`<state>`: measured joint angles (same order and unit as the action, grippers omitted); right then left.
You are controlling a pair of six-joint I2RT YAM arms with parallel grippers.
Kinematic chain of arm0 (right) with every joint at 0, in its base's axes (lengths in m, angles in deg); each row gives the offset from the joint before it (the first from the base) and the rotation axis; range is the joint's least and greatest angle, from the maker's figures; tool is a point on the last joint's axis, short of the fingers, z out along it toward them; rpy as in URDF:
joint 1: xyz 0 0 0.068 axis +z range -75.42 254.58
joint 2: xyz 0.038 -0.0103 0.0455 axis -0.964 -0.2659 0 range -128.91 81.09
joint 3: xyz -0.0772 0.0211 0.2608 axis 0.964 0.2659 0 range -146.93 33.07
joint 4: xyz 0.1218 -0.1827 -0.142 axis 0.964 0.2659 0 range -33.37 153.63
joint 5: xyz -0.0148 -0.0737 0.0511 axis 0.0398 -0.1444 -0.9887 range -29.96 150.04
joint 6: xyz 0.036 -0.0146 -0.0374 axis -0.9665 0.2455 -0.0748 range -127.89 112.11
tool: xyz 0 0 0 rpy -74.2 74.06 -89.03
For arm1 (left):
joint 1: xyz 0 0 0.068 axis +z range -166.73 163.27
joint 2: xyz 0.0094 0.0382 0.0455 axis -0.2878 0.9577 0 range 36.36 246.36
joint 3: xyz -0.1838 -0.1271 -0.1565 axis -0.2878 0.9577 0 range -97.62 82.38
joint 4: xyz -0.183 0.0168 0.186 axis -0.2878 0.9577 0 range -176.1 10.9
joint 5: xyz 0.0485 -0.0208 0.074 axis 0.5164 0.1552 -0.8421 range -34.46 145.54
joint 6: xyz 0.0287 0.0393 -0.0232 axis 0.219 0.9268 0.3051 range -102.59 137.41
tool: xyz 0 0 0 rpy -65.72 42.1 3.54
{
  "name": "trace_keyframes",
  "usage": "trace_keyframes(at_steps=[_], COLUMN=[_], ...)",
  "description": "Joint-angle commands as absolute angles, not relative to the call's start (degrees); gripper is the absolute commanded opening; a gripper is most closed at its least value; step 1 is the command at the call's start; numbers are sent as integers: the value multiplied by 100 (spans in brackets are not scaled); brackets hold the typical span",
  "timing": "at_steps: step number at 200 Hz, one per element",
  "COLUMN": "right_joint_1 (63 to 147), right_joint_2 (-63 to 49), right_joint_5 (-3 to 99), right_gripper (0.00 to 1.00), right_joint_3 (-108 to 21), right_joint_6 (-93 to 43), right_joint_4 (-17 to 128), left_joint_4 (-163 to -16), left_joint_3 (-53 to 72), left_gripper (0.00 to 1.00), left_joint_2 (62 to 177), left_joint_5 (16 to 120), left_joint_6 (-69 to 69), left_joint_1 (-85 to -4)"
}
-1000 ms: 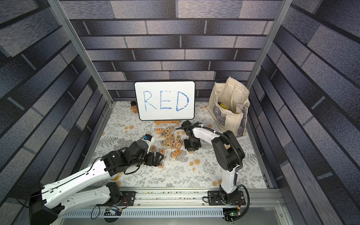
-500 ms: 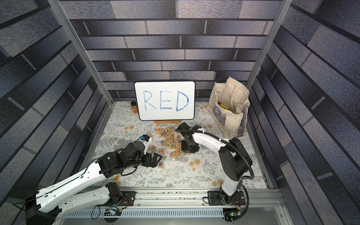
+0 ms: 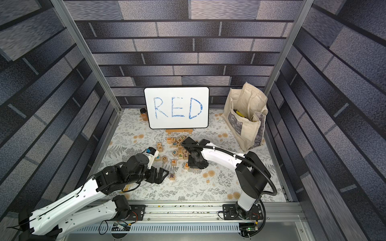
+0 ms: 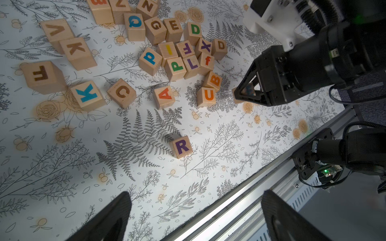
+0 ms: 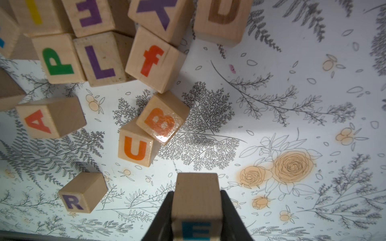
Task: Assemble the uppercase word "red" with letter blocks
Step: Place the letter block at the center of the board.
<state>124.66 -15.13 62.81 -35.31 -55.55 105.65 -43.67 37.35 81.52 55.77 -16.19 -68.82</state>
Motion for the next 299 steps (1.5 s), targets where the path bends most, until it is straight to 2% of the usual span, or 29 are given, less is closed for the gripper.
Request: trace_keyframes(at_steps=[1, 157, 299], right_joint_1=[12708, 13846, 14103], right_joint_2=[-1405, -2296, -2818], right_joint_5=[6493, 6637, 6604], right_gripper=[13, 12, 13], right_joint_3=[-3543, -4290, -4362], right_joint_6=[-5996, -6537, -6704], right_joint_4=[10550, 10302, 10089], left_joint_4=[-3969, -3147, -2790], left_joint_3=[3624, 3580, 3567], left_gripper=[100, 100, 100], left_joint_2=[7940, 7073, 6657], left_joint_5=[5723, 5644, 5390], left_joint_6=[-1502, -2281, -2551], left_joint_1=[-6929, -7537, -7820])
